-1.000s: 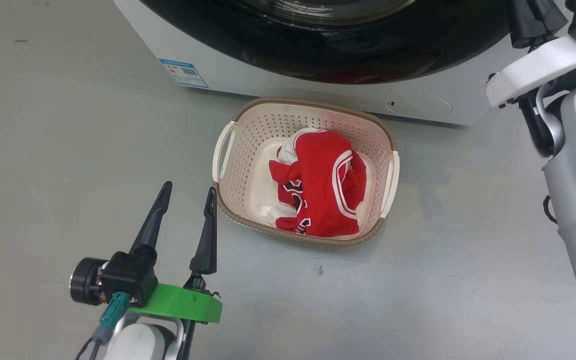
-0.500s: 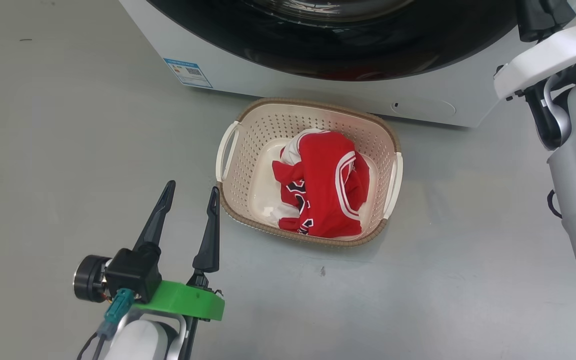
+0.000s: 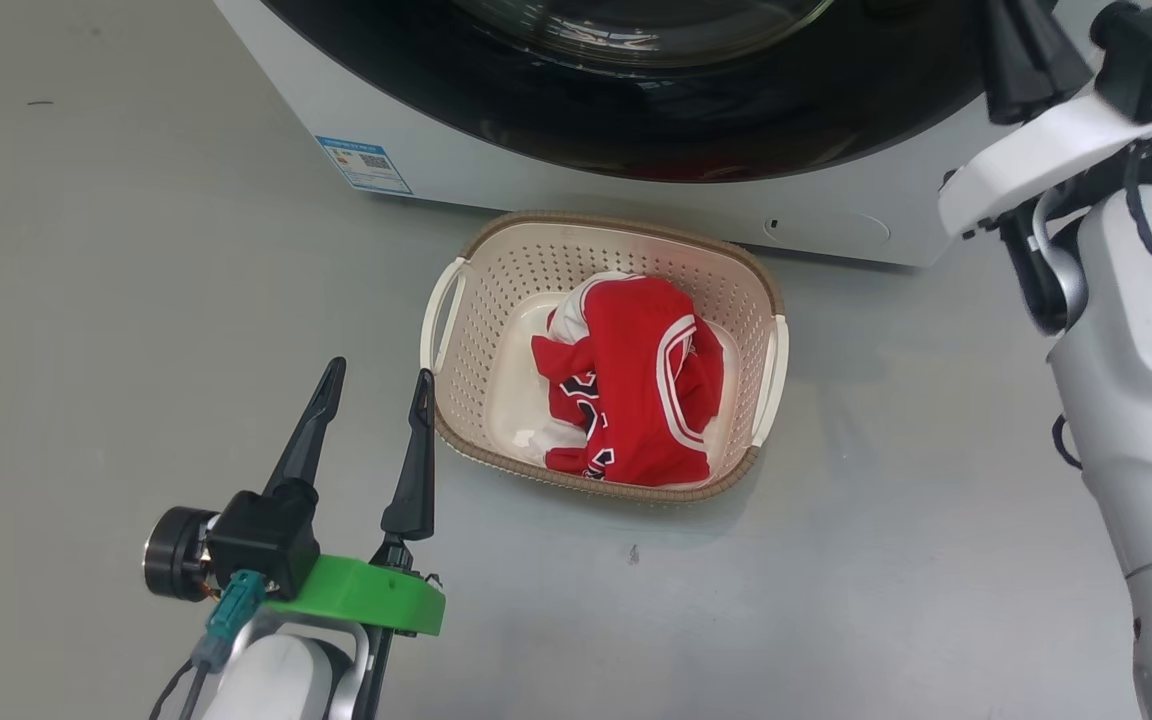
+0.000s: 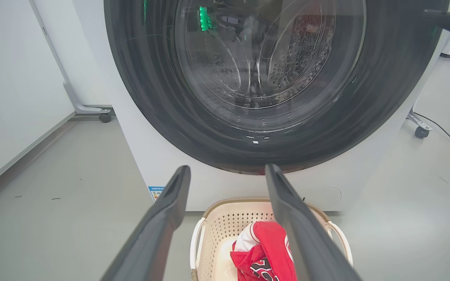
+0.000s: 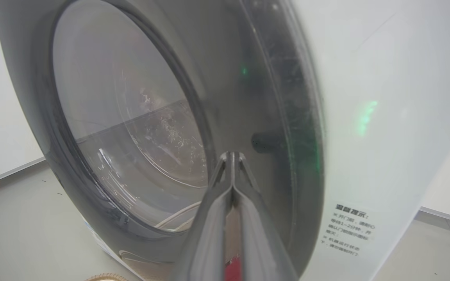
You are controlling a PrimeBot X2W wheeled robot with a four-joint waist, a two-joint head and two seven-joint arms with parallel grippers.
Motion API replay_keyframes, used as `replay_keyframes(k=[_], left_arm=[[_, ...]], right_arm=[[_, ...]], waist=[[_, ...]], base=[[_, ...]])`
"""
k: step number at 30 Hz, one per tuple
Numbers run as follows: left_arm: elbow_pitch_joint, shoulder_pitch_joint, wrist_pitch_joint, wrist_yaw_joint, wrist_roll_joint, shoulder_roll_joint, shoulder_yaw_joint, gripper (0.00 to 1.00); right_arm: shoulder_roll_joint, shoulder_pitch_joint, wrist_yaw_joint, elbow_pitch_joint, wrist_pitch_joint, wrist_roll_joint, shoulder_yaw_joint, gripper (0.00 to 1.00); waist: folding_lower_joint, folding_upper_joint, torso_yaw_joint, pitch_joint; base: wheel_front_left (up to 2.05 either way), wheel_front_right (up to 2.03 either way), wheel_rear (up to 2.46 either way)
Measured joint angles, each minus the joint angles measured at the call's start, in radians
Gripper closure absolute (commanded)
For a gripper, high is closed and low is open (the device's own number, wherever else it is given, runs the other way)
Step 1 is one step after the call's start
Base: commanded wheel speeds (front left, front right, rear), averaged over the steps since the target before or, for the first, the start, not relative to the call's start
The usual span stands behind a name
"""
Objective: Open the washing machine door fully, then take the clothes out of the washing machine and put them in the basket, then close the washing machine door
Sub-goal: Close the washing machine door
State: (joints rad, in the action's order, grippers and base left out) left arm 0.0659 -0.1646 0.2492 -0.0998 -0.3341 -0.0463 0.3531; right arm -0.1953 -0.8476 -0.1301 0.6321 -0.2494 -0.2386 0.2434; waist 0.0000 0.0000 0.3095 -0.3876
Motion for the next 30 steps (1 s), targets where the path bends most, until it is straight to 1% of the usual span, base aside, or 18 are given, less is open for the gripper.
replay_keyframes(k=[6, 10, 11, 12, 13, 14, 17, 25, 30], left_arm=[[0.006, 0.000, 0.000, 0.000, 0.000, 0.000, -0.015, 0.00], [0.008, 0.000, 0.000, 0.000, 0.000, 0.000, -0.025, 0.00], [0.008, 0.000, 0.000, 0.000, 0.000, 0.000, -0.025, 0.00], [0.008, 0.000, 0.000, 0.000, 0.001, 0.000, -0.025, 0.00], [0.008, 0.000, 0.000, 0.000, 0.002, 0.000, -0.026, 0.00], [0.008, 0.000, 0.000, 0.000, 0.002, 0.000, -0.026, 0.00], [0.009, 0.000, 0.000, 0.000, 0.003, 0.000, -0.026, 0.00], [0.023, 0.001, 0.000, 0.000, 0.003, -0.001, -0.030, 0.00], [0.035, 0.005, 0.003, -0.001, 0.003, -0.003, -0.049, 0.00]], right_arm=[[0.025, 0.079, 0.000, -0.042, -0.003, -0.016, 0.018, 1.00], [0.042, 0.128, 0.000, -0.104, -0.003, -0.025, 0.018, 1.00], [0.045, 0.140, 0.000, -0.120, -0.003, -0.026, 0.017, 0.95], [0.047, 0.153, 0.000, -0.132, -0.003, -0.026, 0.018, 0.59], [0.049, 0.167, 0.000, -0.143, -0.003, -0.026, 0.018, 0.22], [0.052, 0.183, 0.000, -0.153, -0.003, -0.030, 0.018, 0.00], [0.064, 0.230, 0.000, -0.175, -0.003, -0.040, 0.016, 0.00], [0.070, 0.333, 0.000, -0.221, -0.003, -0.061, -0.021, 0.00], [0.086, 0.416, 0.001, -0.246, -0.003, -0.067, -0.038, 0.00]], waist=[[0.0000, 0.0000, -0.020, 0.015], [0.0000, 0.0000, -0.036, 0.027], [0.0000, 0.0000, -0.040, 0.030], [0.0000, 0.0001, -0.044, 0.033], [0.0000, 0.0000, -0.048, 0.036], [0.0000, 0.0000, -0.053, 0.039], [0.0000, 0.0000, -0.067, 0.046], [0.0000, 0.0000, -0.092, 0.076], [0.0000, 0.0001, -0.110, 0.104]], base=[[0.00, 0.00, 0.00], [0.00, 0.00, 0.00], [0.00, 0.00, 0.00], [0.00, 0.00, 0.00], [0.00, 0.00, 0.00], [0.00, 0.00, 0.00], [0.00, 0.00, 0.00], [0.00, 0.00, 0.00], [0.00, 0.00, 0.00]])
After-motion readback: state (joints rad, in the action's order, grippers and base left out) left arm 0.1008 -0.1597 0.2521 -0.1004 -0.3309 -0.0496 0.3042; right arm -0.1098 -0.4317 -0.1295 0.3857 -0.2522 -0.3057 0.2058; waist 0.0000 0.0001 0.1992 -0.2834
